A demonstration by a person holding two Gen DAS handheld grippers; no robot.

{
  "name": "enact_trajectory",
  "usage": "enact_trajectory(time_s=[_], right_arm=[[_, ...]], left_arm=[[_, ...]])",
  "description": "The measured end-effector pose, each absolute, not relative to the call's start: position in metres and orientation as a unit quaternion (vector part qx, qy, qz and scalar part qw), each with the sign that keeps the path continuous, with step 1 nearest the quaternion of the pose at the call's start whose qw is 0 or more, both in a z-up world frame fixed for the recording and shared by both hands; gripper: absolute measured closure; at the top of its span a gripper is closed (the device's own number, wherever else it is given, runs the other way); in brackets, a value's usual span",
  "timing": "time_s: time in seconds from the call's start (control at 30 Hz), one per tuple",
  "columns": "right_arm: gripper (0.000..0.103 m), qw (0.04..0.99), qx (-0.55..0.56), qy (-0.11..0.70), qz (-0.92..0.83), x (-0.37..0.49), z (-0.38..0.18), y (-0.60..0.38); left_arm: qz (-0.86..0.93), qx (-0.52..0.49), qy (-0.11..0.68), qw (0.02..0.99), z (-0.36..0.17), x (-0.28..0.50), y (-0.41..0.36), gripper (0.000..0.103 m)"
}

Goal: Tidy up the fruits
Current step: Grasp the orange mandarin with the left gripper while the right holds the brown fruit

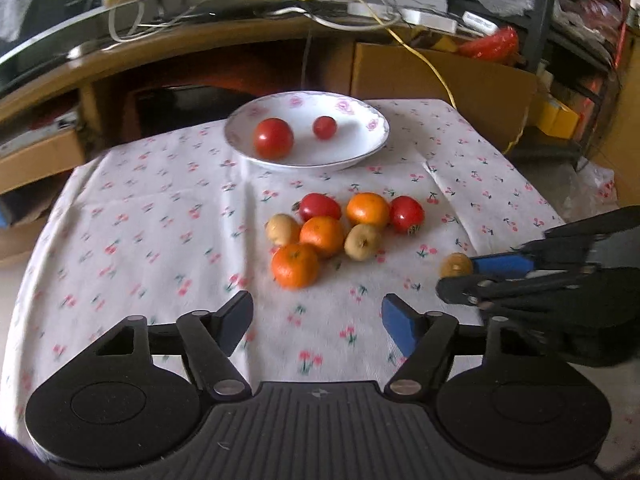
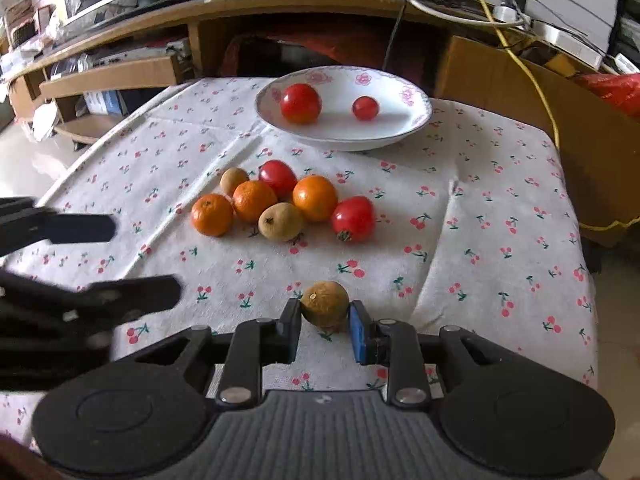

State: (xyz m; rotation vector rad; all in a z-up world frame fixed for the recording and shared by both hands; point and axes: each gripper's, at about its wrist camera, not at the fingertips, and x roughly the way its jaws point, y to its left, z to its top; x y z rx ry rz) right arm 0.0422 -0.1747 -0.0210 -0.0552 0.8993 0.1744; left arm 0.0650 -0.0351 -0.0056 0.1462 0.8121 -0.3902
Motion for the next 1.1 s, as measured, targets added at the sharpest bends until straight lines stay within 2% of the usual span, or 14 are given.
enact_trajectory(time_s=[0.27,0.43,0.53,0.6,0.7,1.1], right_arm=[[0.076,0.892,0.008,0.443,0.086,0.042,-0.021,-0.189],[0.076,0.887,0.027,0.452,0.087,0.046,-0.023,-0.194],[0.076,0.884,0.037,0.457,0.088,0.048,-0.025,-0.197],[0.076,0.884,0.039,0.457,0.086,0.048,-0.025,-0.197],[0.076,0.884,0.041,0.458,0.082,0.048,-0.024,-0.198],[0.076,0.886,0.005,0.453,0.102,0.039,-0.025,-0.190]], left_arm=[[-0.202,0.097,0.385,0.895,-0.030,0.092,-0.048,0.028],[-0.189,0.074,0.380,0.903,-0.033,0.103,-0.040,0.028],[-0.186,0.077,0.378,0.904,-0.031,0.100,-0.042,0.040],[-0.192,0.083,0.379,0.902,-0.028,0.097,-0.044,0.052],[-0.191,0.085,0.384,0.900,-0.026,0.095,-0.045,0.062],[-0.194,0.096,0.416,0.883,-0.022,0.050,-0.036,0.062]])
